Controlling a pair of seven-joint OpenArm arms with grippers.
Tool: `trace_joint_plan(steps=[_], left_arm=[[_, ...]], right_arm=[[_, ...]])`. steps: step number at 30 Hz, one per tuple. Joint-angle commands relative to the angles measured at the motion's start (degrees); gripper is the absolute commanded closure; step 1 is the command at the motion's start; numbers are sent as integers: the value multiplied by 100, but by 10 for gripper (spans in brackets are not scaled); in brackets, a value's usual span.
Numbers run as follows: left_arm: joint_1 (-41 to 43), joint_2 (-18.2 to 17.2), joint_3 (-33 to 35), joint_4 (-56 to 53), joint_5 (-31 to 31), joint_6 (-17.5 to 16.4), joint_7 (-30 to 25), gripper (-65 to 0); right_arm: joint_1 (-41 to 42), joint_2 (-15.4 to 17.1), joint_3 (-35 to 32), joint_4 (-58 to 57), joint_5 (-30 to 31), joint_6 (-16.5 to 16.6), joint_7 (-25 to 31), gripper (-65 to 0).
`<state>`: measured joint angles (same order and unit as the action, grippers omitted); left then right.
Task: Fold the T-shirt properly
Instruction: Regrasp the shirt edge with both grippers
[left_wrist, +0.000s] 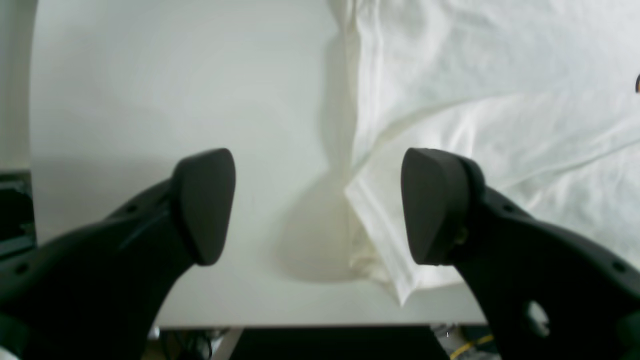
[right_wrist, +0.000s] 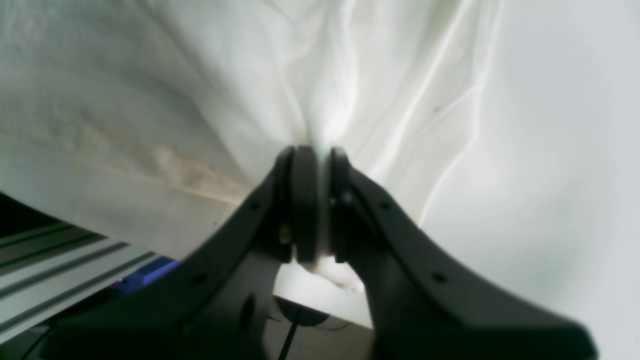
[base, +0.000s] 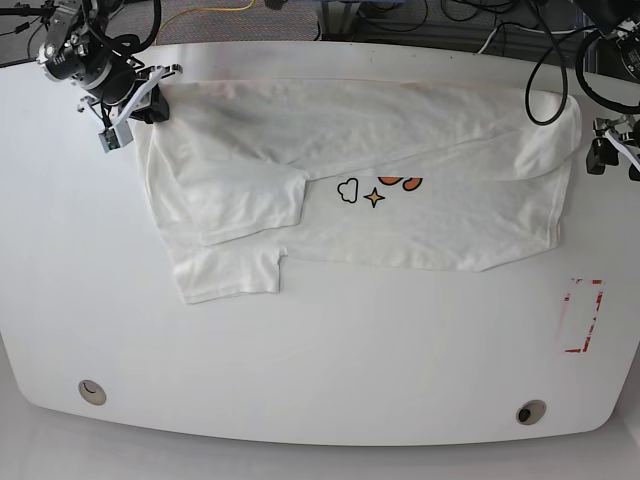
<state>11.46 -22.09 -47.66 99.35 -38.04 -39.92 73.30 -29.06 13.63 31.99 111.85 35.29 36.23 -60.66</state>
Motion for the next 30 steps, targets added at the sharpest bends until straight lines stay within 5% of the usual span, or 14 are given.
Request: trace_joint_plan(steps=[1,22,30], left_arm=[[-17,-125,76,74,-51,-8,-117,-486],[168,-99,498,74,-191,-8,-99,-489],[361,156,638,206,-350,-8,24,-489]], right_arm=[[-149,48,252,107,45,39,75,-41],[-457,-22,630,89,18,39,75,-41],[-439,-40,630,89,27,39,75,-41]])
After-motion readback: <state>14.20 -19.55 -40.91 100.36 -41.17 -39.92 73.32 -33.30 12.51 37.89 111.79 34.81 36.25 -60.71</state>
